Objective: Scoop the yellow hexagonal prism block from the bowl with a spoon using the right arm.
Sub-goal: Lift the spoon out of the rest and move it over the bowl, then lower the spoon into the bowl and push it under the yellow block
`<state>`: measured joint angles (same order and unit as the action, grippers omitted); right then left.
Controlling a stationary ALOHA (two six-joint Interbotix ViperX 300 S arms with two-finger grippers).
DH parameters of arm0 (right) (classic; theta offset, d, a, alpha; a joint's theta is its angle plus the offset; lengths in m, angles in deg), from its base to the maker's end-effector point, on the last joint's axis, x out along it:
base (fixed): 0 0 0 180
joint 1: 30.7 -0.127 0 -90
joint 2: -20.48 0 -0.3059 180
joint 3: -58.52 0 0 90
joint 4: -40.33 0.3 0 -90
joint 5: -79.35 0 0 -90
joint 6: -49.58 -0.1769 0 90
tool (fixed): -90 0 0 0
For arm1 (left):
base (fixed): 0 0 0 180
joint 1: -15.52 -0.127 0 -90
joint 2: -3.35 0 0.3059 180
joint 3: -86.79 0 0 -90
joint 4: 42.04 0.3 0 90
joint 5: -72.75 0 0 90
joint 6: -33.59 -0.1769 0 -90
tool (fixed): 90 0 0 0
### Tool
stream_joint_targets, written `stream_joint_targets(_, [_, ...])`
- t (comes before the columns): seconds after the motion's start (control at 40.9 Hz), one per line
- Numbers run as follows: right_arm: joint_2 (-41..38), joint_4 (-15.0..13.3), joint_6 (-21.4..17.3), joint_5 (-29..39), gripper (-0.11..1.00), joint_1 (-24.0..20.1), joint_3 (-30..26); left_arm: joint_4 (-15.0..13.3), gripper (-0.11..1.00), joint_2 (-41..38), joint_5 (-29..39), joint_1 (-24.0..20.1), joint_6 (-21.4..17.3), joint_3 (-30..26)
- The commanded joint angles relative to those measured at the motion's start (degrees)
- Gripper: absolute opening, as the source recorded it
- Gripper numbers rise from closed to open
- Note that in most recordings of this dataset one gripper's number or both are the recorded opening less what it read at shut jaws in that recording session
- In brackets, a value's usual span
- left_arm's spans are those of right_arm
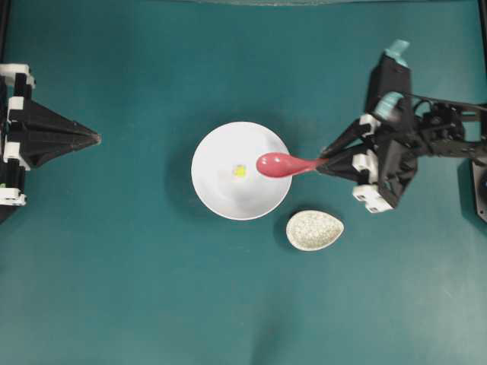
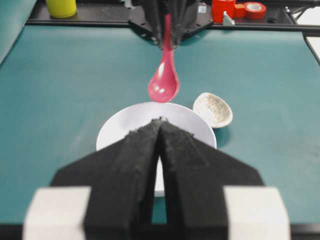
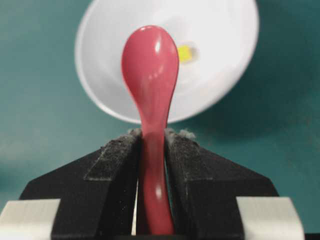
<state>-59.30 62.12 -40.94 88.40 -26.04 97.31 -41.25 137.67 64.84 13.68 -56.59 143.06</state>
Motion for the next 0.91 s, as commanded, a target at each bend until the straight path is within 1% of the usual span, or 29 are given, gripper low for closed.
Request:
stream_joint_targets(0.0, [-1.2, 0.0, -0.1, 3.2, 0.22, 1.0, -3.8, 0.1, -0.01, -0.3, -0.2, -0.1, -0.1, -1.2])
stream_joint_targets(0.318, [-10.3, -0.2, -0.2, 19.1, 0.22, 4.0, -15.0, 0.2, -0.01, -0.4, 0.7, -0.1, -0.1, -1.1])
stream_joint_targets(0.489, [-14.3, -0.8, -0.9, 25.5, 0.22, 5.1, -20.0, 0.2, -0.01, -0.5, 0.6, -0.1, 0.0, -1.1])
stream_joint_targets(0.612, [-16.6, -2.5, -1.8, 28.5, 0.22, 5.2, -22.8, 0.2, -0.01, -0.5, 0.7, -0.1, 0.0, -1.1])
stream_joint_targets(0.685, [-17.5, -4.0, -2.9, 29.8, 0.22, 5.2, -24.2, 0.1, -0.01, -0.5, 0.7, -0.1, 0.0, -1.1])
stream_joint_targets(0.881, [-18.5, -8.3, -6.4, 32.0, 0.22, 5.2, -25.0, 0.2, -0.01, -0.5, 1.2, -0.1, -0.1, -1.1])
